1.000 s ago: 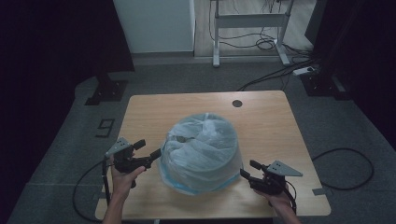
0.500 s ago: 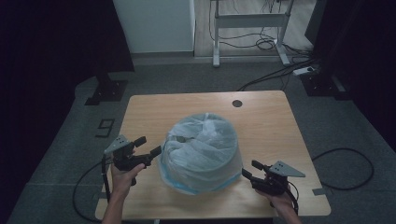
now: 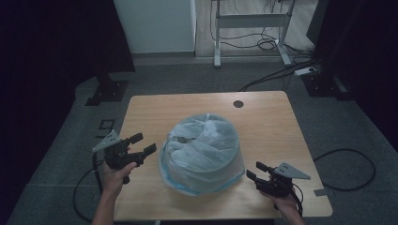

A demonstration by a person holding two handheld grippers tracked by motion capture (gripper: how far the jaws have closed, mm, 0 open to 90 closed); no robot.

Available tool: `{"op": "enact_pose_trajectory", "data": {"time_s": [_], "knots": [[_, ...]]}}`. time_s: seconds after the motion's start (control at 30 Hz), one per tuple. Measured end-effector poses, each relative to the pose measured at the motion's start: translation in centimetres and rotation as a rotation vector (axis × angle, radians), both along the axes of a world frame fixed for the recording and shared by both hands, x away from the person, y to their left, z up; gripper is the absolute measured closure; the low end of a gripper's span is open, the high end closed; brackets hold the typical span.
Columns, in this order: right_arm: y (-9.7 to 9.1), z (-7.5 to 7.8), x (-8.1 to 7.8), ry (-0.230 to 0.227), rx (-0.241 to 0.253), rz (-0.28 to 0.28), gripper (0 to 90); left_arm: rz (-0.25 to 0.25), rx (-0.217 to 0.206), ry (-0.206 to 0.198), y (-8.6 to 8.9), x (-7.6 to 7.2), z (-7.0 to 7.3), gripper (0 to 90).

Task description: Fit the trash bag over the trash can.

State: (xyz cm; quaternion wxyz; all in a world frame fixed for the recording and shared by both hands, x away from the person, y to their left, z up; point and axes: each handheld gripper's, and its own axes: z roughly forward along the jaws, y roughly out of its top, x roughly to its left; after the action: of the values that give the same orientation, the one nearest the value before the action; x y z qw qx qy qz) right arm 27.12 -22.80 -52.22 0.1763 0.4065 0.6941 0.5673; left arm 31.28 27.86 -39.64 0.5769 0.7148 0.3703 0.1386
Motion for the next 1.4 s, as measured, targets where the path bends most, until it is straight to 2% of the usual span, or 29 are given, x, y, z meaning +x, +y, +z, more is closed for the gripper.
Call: {"op": "enact_pose_trajectory", "data": {"time_s": [0.13,0.27,0.57,0.77,1.1,1.17,1.4], "knots": [[0.0,-0.1,0.0,0.005,0.001,-0.001,39.8,-0.035,0.006,-0.026,-0.2,0.1,1.3,16.4],[0.0,-0.3,0.0,0.012,0.0,-0.001,40.3,-0.104,-0.031,-0.038,-0.4,0.3,2.4,18.8],[0.0,-0.4,0.0,0.016,0.0,-0.002,40.9,-0.226,-0.005,-0.049,-2.2,2.2,4.0,21.1],[0.2,-0.8,0.0,0.026,-0.007,-0.002,41.0,-0.31,0.051,-0.056,-4.2,3.8,4.2,24.1],[-0.1,-1.1,-0.1,0.028,-0.008,-0.002,44.7,-0.393,0.093,-0.055,-7.2,6.2,4.5,25.8],[-0.4,-1.1,-0.2,0.028,-0.002,-0.009,45.7,-0.422,0.093,-0.05,-8.2,7.0,4.6,27.3],[-1.3,-1.1,-0.7,0.031,0.009,-0.033,47.6,-0.483,0.147,-0.024,-10.8,8.3,5.0,29.6]]}}
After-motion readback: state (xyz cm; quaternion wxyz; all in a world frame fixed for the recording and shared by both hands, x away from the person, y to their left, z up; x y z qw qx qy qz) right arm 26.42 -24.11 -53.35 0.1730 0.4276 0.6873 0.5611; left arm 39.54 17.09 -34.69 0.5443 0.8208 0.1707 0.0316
